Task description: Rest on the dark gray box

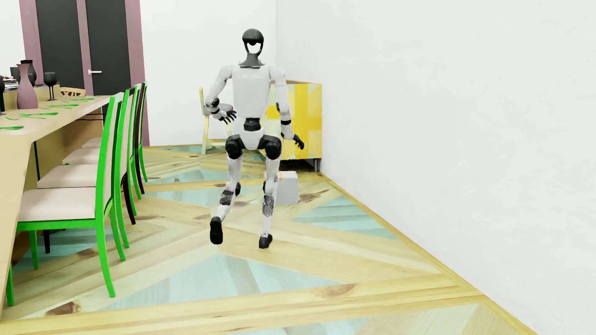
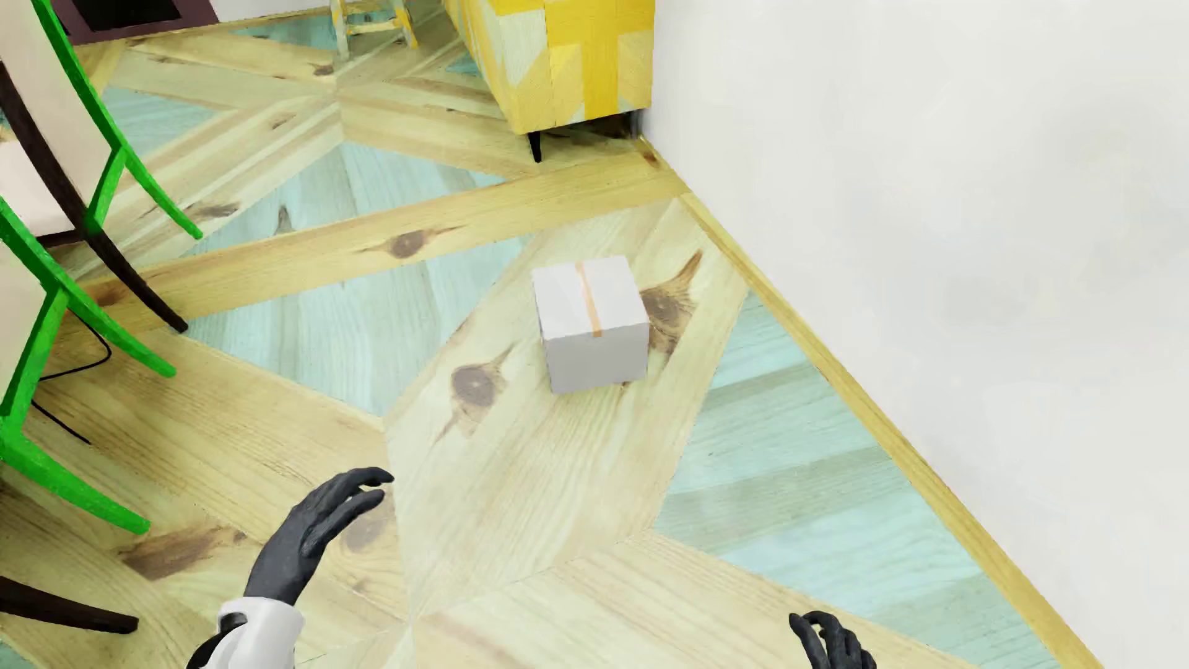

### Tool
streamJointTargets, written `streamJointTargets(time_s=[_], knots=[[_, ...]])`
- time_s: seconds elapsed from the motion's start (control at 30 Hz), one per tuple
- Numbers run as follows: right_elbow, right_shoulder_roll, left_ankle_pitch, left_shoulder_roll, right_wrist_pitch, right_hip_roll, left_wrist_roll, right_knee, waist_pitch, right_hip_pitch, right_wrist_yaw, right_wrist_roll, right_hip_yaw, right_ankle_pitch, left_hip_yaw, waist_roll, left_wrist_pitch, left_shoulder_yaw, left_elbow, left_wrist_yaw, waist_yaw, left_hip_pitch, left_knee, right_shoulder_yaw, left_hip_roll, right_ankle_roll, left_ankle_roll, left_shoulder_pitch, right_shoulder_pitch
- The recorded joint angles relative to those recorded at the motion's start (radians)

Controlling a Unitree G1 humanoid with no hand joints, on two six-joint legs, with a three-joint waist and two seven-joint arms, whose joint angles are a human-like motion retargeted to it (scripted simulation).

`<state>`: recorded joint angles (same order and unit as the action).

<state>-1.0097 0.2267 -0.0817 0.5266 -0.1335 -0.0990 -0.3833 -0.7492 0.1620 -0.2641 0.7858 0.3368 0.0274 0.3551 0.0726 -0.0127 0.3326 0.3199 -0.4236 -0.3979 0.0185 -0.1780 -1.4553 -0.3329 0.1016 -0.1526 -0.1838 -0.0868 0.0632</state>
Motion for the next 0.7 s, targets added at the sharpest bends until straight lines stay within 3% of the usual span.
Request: streamJointTargets(time_s=[0.03,0.07,0.1,0.13,0.17,0.2,0.23,0.27,0.3,0.33,0.37,0.4,0.43,0.47,0.5,0.53,0.57,0.6,0.63,0.67,0.7], knots=[[0.125,-0.002,-0.027,-0.011,0.016,-0.022,0.014,0.028,0.024,0.062,-0.079,-0.045,-0.06,0.017,0.02,0.001,-0.006,0.005,-0.015,0.032,-0.017,-0.103,-0.019,-0.006,-0.013,-0.014,0.011,-0.008,-0.021],[0.191,0.003,-0.041,-0.021,-0.012,-0.033,0.045,0.05,0.027,0.121,-0.096,-0.034,-0.083,0.054,0.032,0.011,-0.011,-0.014,-0.029,0.024,-0.037,-0.186,0.031,-0.037,-0.026,-0.018,0.018,-0.029,-0.028],[0.251,0.019,-0.071,-0.029,-0.04,-0.036,0.054,0.077,0.036,0.186,-0.209,0.005,-0.116,0.089,0.056,0.018,-0.023,-0.038,-0.034,-0.002,-0.049,-0.244,0.13,-0.028,-0.049,-0.02,0.033,-0.035,-0.058],[0.29,0.031,-0.071,-0.036,-0.049,-0.009,0.038,0.079,0.044,0.23,-0.244,0.061,-0.135,0.125,0.081,0.024,-0.004,-0.058,-0.028,-0.034,-0.069,-0.278,0.276,-0.036,-0.07,0.019,0.029,-0.045,-0.068],[0.334,0.045,-0.021,-0.049,-0.068,0.011,0.023,0.086,0.058,0.257,-0.308,0.087,-0.173,0.137,0.117,0.021,-0.061,-0.088,-0.013,-0.044,-0.083,-0.288,0.48,-0.062,-0.065,0.044,0.019,-0.046,-0.095],[0.386,0.068,0.055,-0.046,-0.078,0.049,-0.019,0.013,0.061,0.235,-0.362,0.103,-0.194,0.166,0.153,0.019,-0.06,-0.114,0.003,-0.042,-0.097,-0.298,0.685,-0.082,-0.054,0.094,0.003,-0.056,-0.11],[0.398,0.084,0.168,-0.059,-0.076,0.063,-0.046,-0.075,0.052,0.187,-0.282,0.089,-0.221,0.187,0.195,-0.024,-0.097,-0.188,0.043,-0.013,-0.066,-0.293,0.908,-0.192,-0.017,0.143,-0.002,-0.099,-0.113],[0.44,0.08,0.285,-0.05,-0.107,0.085,-0.066,-0.121,0.076,0.181,-0.314,0.103,-0.241,0.192,0.219,-0.035,-0.108,-0.222,0.057,-0.023,-0.058,-0.246,1.058,-0.219,0.037,0.187,0.002,-0.138,-0.11],[0.464,0.076,0.263,-0.041,-0.101,0.093,-0.076,-0.192,0.092,0.146,-0.232,0.077,-0.27,0.199,0.252,-0.052,-0.097,-0.242,0.058,-0.014,-0.071,-0.229,1.045,-0.238,0.09,0.202,-0.087,-0.179,-0.09],[0.493,0.083,0.265,-0.024,-0.088,0.12,-0.071,-0.244,0.155,0.124,-0.148,0.063,-0.346,0.192,0.241,-0.059,-0.099,-0.255,0.047,-0.019,-0.059,-0.199,1.007,-0.246,0.114,0.247,-0.178,-0.176,-0.099],[0.507,0.112,0.161,-0.014,-0.076,0.181,-0.105,-0.27,0.163,0.11,-0.117,0.078,-0.343,0.179,0.23,-0.099,-0.08,-0.205,0.027,0.054,-0.061,-0.196,0.922,-0.153,0.087,0.283,-0.212,-0.181,-0.06],[0.498,0.114,0.057,0.014,-0.06,0.209,-0.1,-0.358,0.172,0.042,-0.094,0.087,-0.328,0.159,0.114,-0.105,-0.063,-0.175,-0.031,0.082,-0.019,-0.191,0.859,-0.116,0.05,0.228,-0.116,-0.178,-0.048],[0.419,0.091,0.015,0.058,0.014,0.204,-0.112,-0.478,0.187,-0.051,-0.038,0.062,-0.349,0.135,0.13,-0.098,-0.058,-0.076,-0.117,0.151,-0.019,-0.254,0.745,-0.071,-0.002,0.098,-0.088,-0.118,-0.065],[0.366,0.072,-0.063,0.085,0.086,0.203,-0.137,-0.557,0.247,-0.066,0.071,0.032,-0.363,0.183,0.167,-0.084,-0.061,0.057,-0.228,0.122,-0.028,-0.26,0.683,-0.035,-0.061,0.032,-0.086,-0.024,-0.094],[0.348,0.046,-0.094,0.105,0.088,0.202,-0.159,-0.617,0.286,-0.096,0.122,-0.027,-0.331,0.208,0.151,-0.075,-0.108,0.099,-0.291,0.173,-0.018,-0.203,0.748,-0.028,-0.07,0.059,-0.036,0.024,-0.1],[0.34,0.053,-0.115,0.092,0.082,0.201,-0.138,-0.667,0.281,-0.159,0.1,-0.046,-0.298,0.186,0.106,-0.072,-0.129,0.096,-0.346,0.242,-0.026,-0.228,0.7,-0.039,-0.093,0.145,0.002,0.048,-0.077],[0.337,0.079,-0.155,0.072,0.066,0.21,-0.152,-0.67,0.293,-0.158,0.056,-0.015,-0.26,0.193,0.076,-0.056,-0.138,0.049,-0.366,0.234,-0.036,-0.236,0.673,-0.053,-0.096,0.155,-0.003,0.068,-0.074],[0.365,0.12,-0.178,0.054,0.032,0.248,-0.139,-0.621,0.318,-0.113,0.003,-0.006,-0.183,0.177,0.066,-0.045,-0.15,0.02,-0.376,0.229,-0.043,-0.237,0.668,-0.057,-0.105,0.15,0.01,0.093,-0.081],[0.386,0.185,-0.211,0.013,0.005,0.287,-0.126,-0.534,0.335,-0.068,-0.034,0.021,-0.075,0.136,0.04,-0.052,-0.142,0.004,-0.413,0.145,-0.063,-0.271,0.622,-0.065,-0.119,0.124,0.009,0.132,-0.094],[0.403,0.254,-0.261,-0.023,0.009,0.318,-0.151,-0.469,0.355,-0.061,-0.048,0.05,-0.016,0.151,0.007,-0.045,-0.148,-0.02,-0.445,0.062,-0.092,-0.326,0.543,-0.098,-0.11,0.092,-0.003,0.166,-0.141],[0.406,0.323,-0.323,-0.066,0.002,0.338,-0.127,-0.457,0.381,-0.099,-0.018,0.048,0.018,0.196,-0.041,-0.032,-0.167,-0.071,-0.472,0.077,-0.1,-0.364,0.46,-0.226,-0.072,0.01,-0.022,0.179,-0.213]])
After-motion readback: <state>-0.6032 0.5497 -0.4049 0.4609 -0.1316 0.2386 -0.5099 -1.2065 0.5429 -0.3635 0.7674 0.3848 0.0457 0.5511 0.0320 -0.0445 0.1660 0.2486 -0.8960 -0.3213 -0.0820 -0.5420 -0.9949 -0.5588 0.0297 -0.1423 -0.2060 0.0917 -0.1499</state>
